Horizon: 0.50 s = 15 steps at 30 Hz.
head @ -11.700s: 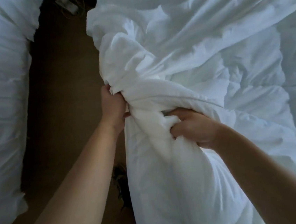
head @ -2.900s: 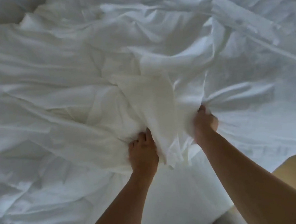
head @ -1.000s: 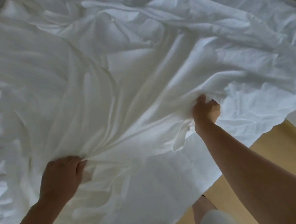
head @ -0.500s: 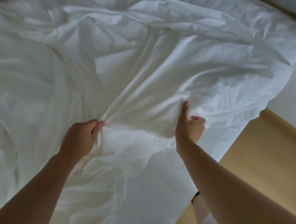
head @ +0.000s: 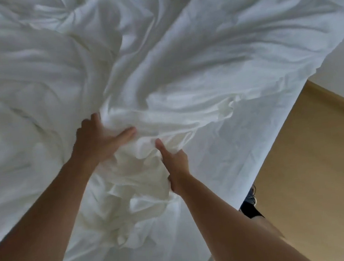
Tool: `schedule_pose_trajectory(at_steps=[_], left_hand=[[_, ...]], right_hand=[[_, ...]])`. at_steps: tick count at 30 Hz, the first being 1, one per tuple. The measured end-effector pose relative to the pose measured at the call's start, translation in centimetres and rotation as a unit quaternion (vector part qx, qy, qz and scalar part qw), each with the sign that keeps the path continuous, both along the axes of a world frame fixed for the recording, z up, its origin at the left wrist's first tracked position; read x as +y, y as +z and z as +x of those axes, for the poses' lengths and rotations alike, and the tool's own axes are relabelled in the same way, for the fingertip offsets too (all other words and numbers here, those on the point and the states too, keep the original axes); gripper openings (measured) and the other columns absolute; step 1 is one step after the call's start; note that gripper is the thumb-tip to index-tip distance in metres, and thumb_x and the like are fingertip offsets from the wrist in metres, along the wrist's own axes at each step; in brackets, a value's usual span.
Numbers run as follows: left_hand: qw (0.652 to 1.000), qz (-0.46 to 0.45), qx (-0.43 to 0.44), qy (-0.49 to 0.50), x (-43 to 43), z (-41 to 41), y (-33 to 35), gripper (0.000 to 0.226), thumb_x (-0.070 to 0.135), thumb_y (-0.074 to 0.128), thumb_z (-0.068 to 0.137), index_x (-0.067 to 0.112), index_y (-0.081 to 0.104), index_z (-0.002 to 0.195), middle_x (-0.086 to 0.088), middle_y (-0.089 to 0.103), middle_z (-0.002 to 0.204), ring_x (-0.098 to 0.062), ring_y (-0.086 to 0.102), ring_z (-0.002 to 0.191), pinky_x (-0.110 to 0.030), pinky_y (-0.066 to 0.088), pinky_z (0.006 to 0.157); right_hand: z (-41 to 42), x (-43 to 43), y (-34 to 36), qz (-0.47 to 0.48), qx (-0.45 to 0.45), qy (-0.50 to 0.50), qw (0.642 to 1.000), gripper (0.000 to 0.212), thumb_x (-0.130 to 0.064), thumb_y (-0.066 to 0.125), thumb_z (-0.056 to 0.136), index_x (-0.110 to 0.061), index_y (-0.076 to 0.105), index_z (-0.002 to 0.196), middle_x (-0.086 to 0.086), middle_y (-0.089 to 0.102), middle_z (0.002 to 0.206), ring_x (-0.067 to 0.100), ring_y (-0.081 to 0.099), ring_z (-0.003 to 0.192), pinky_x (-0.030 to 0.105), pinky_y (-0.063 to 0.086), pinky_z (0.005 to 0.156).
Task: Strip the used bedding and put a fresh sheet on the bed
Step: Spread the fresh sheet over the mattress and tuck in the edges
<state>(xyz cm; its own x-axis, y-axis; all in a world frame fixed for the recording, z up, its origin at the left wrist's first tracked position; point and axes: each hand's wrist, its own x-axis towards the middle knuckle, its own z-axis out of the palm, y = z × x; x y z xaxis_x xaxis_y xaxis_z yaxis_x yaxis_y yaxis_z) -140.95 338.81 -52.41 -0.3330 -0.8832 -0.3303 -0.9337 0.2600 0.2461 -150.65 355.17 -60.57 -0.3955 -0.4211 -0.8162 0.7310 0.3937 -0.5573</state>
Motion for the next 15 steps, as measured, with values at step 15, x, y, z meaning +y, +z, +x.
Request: schedule_pose_trajectory(at_steps=[15], left_hand=[[0.984,0.038,0.003,-0.175,14.5,10.9,-6.3,0.063,0.045,0.079,0.08,0.012,0.059,0.129,-0.01,0.07,0.109,-0.036,0.067,0.1,-0.045,0.053,0.084]], right_hand=[[4.4,5.1,-2.7,0.082,0.161,0.066,0.981,0.025,-0.014,0.047,0.09,-0.035,0.058,0.098,0.01,0.069,0.098,0.03,0.067,0.093,0.048,0.057,0.088]])
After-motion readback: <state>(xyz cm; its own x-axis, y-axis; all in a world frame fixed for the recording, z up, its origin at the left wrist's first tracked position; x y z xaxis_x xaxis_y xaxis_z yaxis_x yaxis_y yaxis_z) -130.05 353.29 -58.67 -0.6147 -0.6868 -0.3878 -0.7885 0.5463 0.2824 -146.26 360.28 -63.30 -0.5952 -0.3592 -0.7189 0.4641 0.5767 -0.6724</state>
